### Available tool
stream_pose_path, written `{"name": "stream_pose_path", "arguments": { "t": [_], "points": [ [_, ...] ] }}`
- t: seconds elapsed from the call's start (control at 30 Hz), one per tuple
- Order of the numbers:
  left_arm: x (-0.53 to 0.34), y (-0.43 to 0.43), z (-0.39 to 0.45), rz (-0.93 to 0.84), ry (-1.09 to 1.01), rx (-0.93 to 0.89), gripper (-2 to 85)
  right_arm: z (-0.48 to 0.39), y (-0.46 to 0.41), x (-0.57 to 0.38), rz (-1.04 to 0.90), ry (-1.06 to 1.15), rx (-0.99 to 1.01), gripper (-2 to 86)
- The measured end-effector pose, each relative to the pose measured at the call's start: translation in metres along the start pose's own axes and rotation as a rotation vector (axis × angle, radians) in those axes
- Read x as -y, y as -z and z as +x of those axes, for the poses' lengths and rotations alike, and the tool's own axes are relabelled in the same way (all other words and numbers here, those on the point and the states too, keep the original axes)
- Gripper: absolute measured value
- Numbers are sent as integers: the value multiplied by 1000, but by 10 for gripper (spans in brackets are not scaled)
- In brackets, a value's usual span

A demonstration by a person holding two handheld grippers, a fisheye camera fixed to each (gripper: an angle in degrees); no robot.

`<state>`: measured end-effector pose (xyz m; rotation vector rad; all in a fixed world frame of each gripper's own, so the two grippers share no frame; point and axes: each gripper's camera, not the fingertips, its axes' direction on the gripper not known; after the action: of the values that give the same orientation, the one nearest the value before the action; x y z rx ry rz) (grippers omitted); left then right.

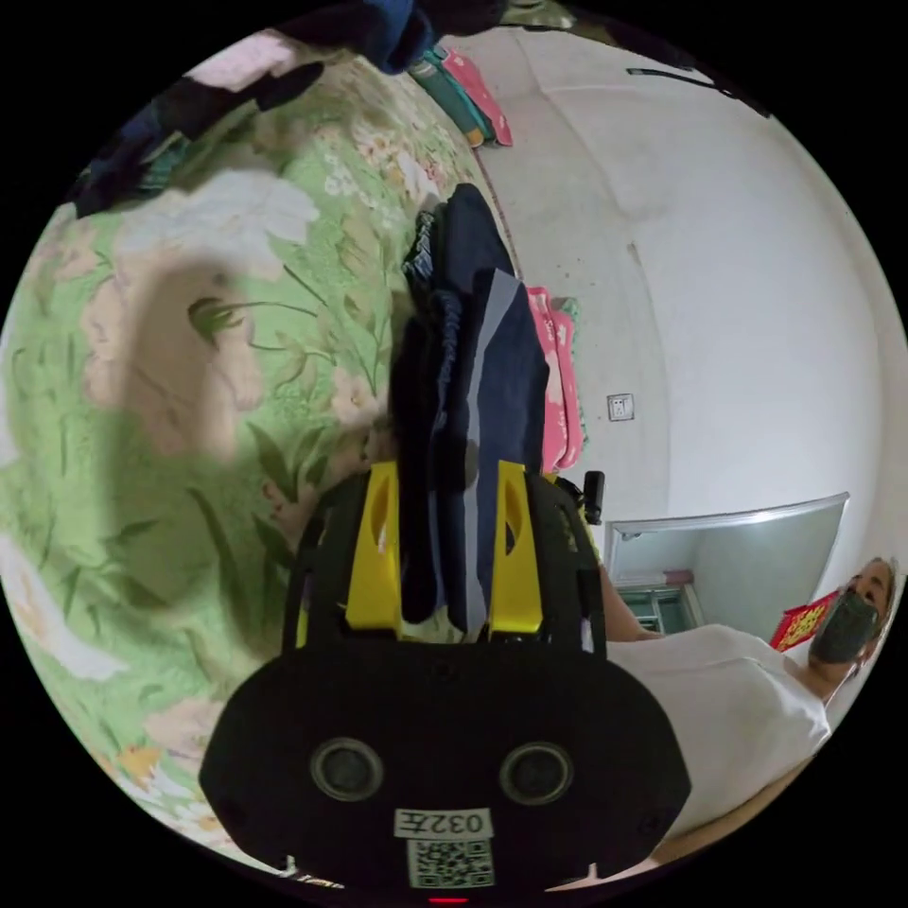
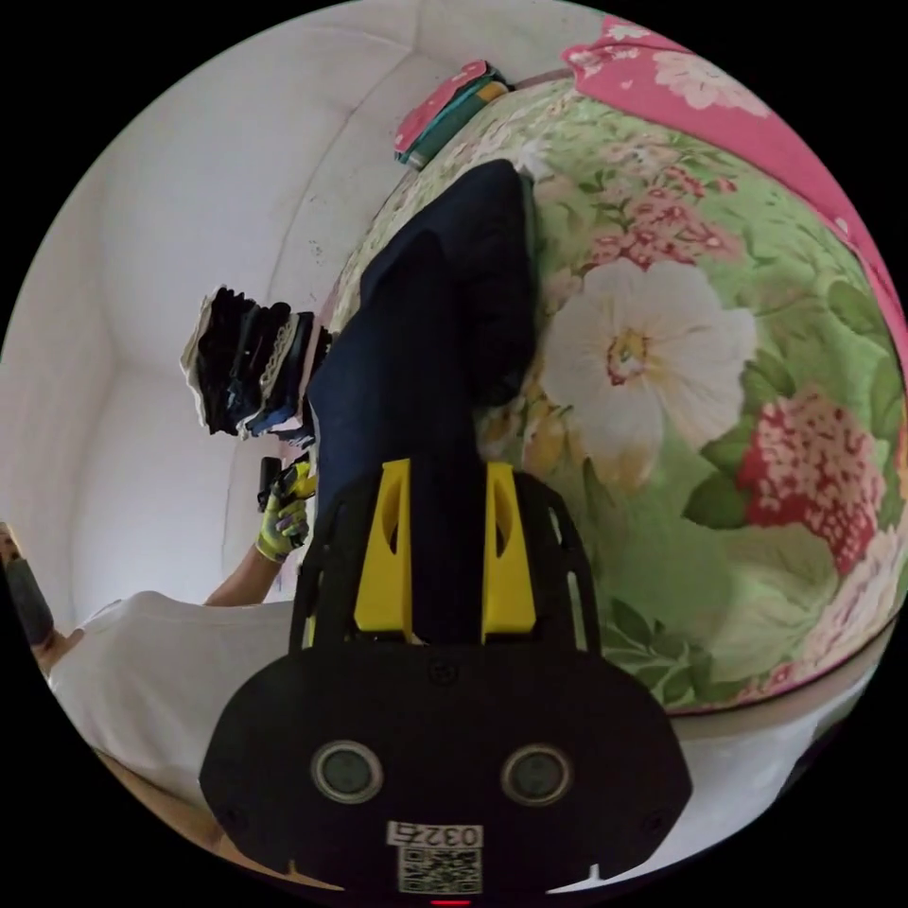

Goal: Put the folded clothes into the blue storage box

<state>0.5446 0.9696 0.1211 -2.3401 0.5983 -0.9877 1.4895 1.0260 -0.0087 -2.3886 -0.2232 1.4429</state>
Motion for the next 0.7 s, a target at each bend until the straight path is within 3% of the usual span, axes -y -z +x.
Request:
{"name": "stream_pose_path", "arguments": {
  "t": [0.1,0.3,0.5,0.7],
  "points": [
    [18,-23,-9,-33,12,-6,88,10,-18,3,-62,0,4,95],
    [26,-42,0,-48,-55,44,21,-4,-15,-16,40,70,-28,29],
    [4,-56,3,-103,-160,-131,7,-22,-13,-65,84,130,-107,11],
    [-30,-113,-31,-323,-177,-369,17,-13,-18,-137,126,12,-225,7]
  ]
}}
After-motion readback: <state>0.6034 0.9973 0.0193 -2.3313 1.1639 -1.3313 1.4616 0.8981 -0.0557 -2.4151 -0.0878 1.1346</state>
